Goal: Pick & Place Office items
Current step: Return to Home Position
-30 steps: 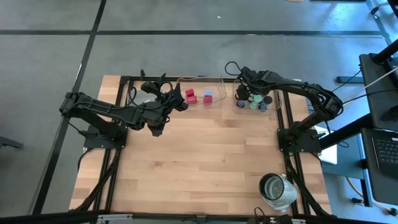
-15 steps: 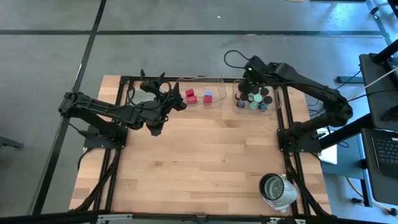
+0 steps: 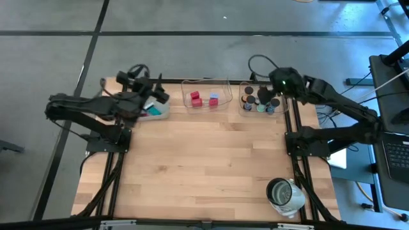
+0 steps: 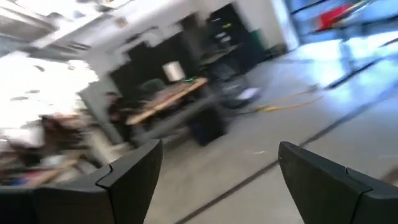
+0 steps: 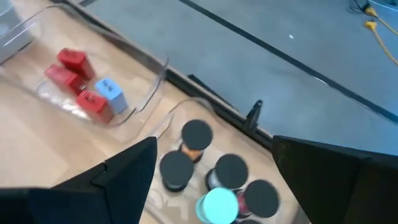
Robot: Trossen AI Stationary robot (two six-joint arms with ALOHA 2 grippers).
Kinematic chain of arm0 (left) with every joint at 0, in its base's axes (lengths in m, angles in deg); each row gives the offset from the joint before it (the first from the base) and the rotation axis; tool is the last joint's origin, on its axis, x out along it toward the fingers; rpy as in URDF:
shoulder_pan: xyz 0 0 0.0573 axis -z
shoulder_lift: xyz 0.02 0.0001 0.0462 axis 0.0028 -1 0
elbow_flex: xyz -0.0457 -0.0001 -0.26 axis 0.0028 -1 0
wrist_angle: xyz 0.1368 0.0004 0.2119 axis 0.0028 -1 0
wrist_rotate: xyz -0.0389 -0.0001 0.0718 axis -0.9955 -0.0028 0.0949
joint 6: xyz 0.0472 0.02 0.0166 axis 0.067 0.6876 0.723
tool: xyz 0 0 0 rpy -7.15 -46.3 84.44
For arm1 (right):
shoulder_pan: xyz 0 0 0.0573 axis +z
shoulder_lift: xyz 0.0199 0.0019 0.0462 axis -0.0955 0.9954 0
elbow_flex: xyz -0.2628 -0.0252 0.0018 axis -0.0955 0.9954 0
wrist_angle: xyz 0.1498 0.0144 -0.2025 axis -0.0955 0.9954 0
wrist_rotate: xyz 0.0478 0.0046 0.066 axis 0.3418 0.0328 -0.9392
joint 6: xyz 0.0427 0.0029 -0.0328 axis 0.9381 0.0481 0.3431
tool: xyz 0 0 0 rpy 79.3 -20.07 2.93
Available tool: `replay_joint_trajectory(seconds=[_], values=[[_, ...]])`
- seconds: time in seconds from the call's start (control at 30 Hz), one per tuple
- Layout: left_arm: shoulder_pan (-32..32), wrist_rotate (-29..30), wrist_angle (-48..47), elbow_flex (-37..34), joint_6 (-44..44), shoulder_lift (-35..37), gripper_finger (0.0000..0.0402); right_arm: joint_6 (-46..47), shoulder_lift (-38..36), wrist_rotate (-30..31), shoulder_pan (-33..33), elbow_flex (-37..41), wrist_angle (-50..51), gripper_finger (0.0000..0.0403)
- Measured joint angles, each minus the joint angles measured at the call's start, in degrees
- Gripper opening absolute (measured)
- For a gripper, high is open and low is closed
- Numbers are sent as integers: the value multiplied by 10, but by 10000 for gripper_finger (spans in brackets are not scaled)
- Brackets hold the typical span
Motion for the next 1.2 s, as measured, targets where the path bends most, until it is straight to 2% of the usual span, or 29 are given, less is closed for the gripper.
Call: replay_joint_trajectory(seconds=[0.1, 0.2, 0.27, 0.37, 0.47, 0.6, 0.83, 1.2], values=[[-1, -102, -108, 0, -121, 52, 317, 1, -43, 0, 17, 56, -24, 319], [-17, -252, -200, 0, -234, 99, 317, 3, -85, -12, 31, 113, -58, 319], [-31, -328, -245, 0, -278, 121, 317, 1, -111, -34, 37, 149, -89, 319], [-45, -386, -293, 0, -293, 138, 317, -11, -149, -67, 45, 202, -147, 319], [-52, -396, -342, 0, -313, 144, 317, -14, -185, -99, 53, 256, -212, 319], [-60, -380, -421, 0, -368, 149, 311, -13, -224, -124, 62, 329, -294, 319], [-63, -353, -518, 0, -460, 152, 274, -12, -259, -148, 69, 436, -400, 319], [-63, -320, -559, 0, -501, 152, 205, -12, -262, -197, 71, 560, -599, 319]])
